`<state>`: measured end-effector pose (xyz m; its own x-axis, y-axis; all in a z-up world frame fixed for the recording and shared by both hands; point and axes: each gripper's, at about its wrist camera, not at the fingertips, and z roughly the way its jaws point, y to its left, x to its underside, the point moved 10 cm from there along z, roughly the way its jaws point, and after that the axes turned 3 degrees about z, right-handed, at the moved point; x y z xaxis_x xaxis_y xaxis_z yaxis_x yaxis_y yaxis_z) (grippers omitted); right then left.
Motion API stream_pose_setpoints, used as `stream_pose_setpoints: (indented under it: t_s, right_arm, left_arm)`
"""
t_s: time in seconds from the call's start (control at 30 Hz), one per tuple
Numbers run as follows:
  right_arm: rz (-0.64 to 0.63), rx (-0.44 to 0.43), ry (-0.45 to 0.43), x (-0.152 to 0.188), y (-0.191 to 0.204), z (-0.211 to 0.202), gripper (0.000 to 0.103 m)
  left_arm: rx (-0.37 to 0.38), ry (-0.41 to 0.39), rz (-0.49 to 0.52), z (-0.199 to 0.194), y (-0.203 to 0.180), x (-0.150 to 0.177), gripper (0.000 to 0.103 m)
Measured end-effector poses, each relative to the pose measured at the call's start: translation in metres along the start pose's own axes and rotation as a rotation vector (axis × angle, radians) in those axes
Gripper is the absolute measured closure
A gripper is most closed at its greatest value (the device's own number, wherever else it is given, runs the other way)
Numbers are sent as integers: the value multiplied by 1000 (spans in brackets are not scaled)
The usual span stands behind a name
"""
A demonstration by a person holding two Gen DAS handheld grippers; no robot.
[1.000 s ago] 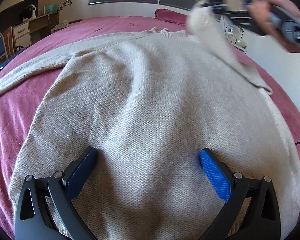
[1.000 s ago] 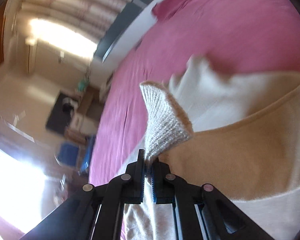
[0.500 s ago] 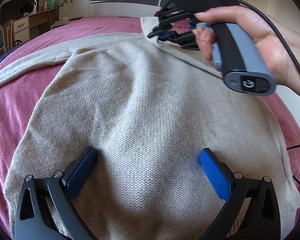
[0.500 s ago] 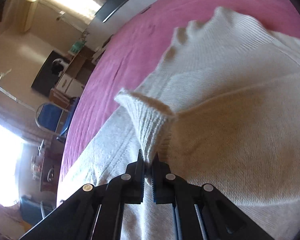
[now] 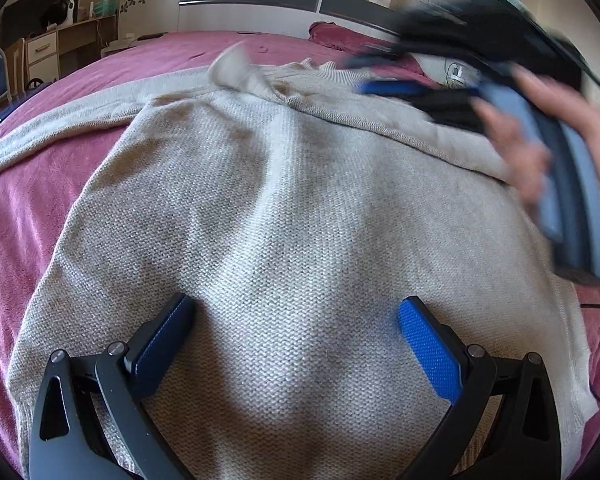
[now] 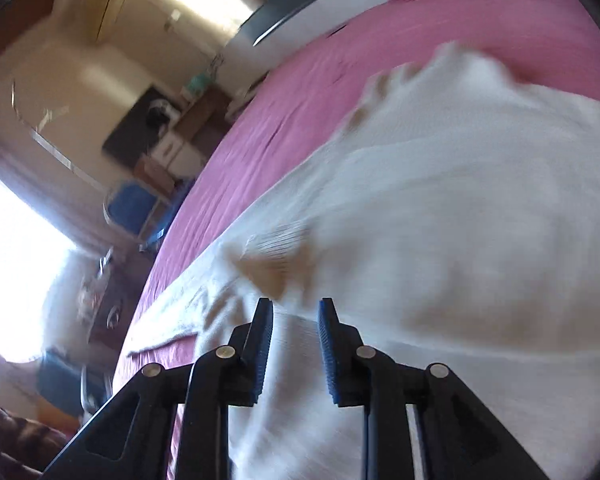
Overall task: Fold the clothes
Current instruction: 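Lay the sleeve on the body and open the right tool, then grasp the other ribbed sleeve cuff with the left tool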
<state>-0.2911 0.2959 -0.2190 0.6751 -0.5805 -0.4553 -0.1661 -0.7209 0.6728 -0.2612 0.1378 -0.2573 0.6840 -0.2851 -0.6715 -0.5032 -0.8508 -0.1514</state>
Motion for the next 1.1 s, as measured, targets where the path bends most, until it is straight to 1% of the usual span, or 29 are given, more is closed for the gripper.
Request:
stream_pose_setpoints:
  t_s: [0.07,0.1,0.13,0.2,0.23,0.27,0.33,0.37,0.4,0.43,0.47,0.5,0.53,0.6,0.67,0.77,0.8,0.83,0.87,0.93,0.97,1.03,1.1]
  right_arm:
    - [64,15,-57,-9,-34,-33,80]
    - [119,26,-85,-16,-60,-51,80]
    - [151,50,-92,-20,-80,-60,80]
    - [207,156,-99,-27,-127,-80,79]
    - [224,167,-107,-29,-144,-90,85]
    - [241,179,-115,-31,-162,-100,86]
    - [292,209,-178,-33,-206,-138,90]
    - [330,216,-212,-35,-218,-149,94]
    - [383,192,-248,-37,-227,-159,95]
    - [433,155,-266,-38,-231,-164,93]
    - [453,139,-270,-38,-228,-165,89]
    - [441,131,-274,-39,-220,-165,77]
    - [395,110,-277,-43,-204,-162,76]
    - [302,61,-257,-49,-169,-148,76]
    - [233,48,-186,-52,-136,-116,76]
    - [194,78,-60,-40,-107,-55,76]
    - [187,84,-28,-23,-103,-45,76]
    - [170,98,-2,-18,-93,-29,76]
    - [135,101,-4,-18,-76,-17,76]
    - [58,54,-40,-20,-38,0,76]
    - [31,43,-39,-18,-23,9,76]
    - [-17,80,26,-7,-1,39,76]
    - [-74,121,116,9,9,70,75]
  left_arm:
    - [-5,2,4,0,3,0,0]
    - [-8,3,6,-1,2,0,0]
    - [-13,5,10,-1,2,1,0]
    - [-22,9,17,-1,0,1,0]
    - [-25,10,19,-1,2,2,0]
    - [-26,11,22,-3,-11,3,0]
    - [-29,13,25,-4,-12,4,0]
    - [-31,13,26,-4,-12,4,0]
    - [-34,14,28,-4,-11,4,0]
    - [-36,15,29,-2,-12,4,0]
    - [-37,15,30,-3,-12,3,0]
    - [-37,16,31,-3,-13,3,0]
    - [-38,16,31,-3,-12,3,0]
    - [-37,16,32,-3,-12,3,0]
    - [-38,16,32,-4,-13,3,0]
    - [-38,16,31,-1,-20,0,0]
    - [-36,15,29,1,-22,-1,0]
    - [-33,14,26,3,-23,-2,0]
    - [-29,12,24,3,-23,-3,0]
    - [-20,9,16,2,-23,-3,0]
    - [-15,7,12,1,-23,-4,0]
    - [-8,4,8,1,-24,-4,0]
    - [-4,3,4,0,-25,-5,0]
